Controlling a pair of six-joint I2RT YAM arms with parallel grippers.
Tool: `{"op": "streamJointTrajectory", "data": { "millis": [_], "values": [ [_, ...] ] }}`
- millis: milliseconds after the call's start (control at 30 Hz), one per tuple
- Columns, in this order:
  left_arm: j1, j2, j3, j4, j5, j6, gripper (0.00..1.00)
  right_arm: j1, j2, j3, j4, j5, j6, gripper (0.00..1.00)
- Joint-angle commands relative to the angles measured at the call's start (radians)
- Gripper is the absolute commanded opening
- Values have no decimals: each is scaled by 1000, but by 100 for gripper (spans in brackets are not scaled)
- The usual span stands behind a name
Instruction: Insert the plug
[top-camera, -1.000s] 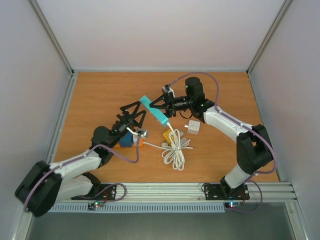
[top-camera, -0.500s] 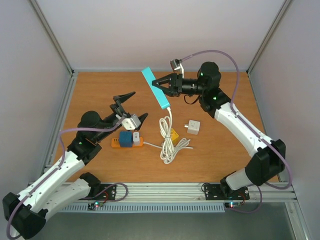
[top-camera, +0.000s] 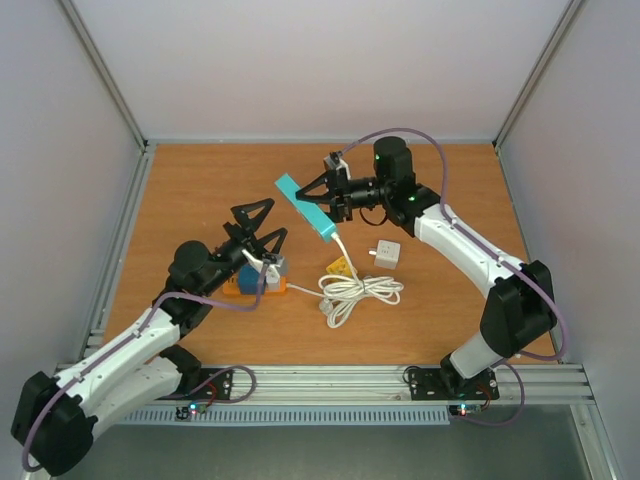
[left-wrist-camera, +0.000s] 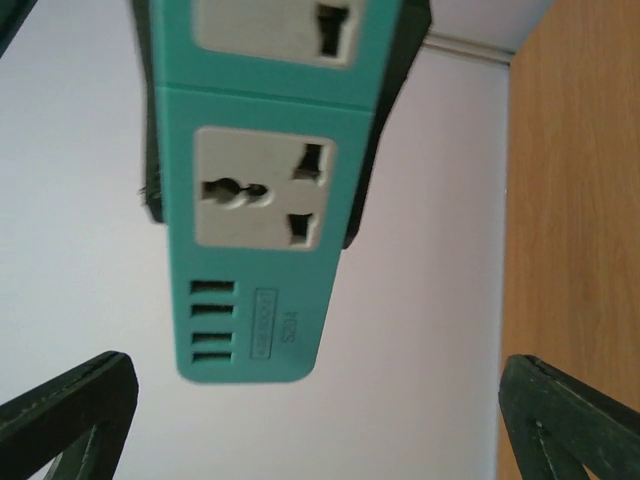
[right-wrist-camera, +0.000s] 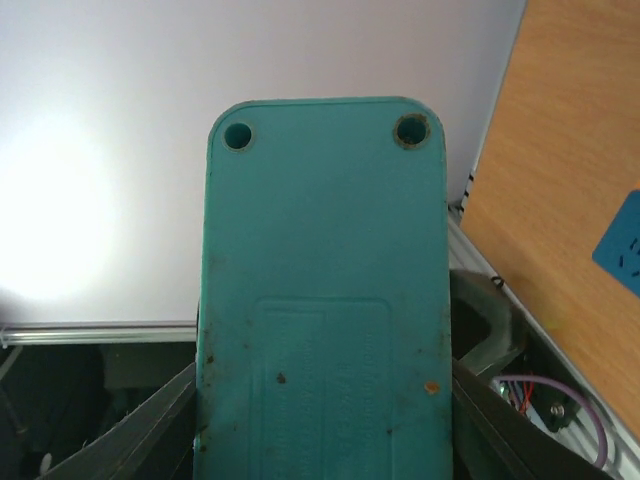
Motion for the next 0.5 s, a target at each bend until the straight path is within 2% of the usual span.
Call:
{"op": "streamJointTrajectory", "data": {
  "millis": [0, 67, 133, 200, 367, 467],
  "values": [
    [4, 41, -59, 226, 19, 187, 100, 47, 18, 13, -83, -23, -7, 1],
    [4, 74, -99, 354, 7, 236, 99, 64, 41, 25, -142, -14, -52, 1],
    [4, 112, -147, 587, 0, 267, 98, 70, 54, 20, -166, -15, -79, 1],
    [4, 138, -170, 683, -12, 286, 98, 70, 57, 13, -176, -7, -92, 1],
    [5, 111, -173, 607, -7, 293, 96, 73, 70, 11, -202, 8, -112, 1],
    [5, 94, -168, 536, 0, 291, 86, 78, 80, 24, -248, 26, -146, 1]
  ]
}}
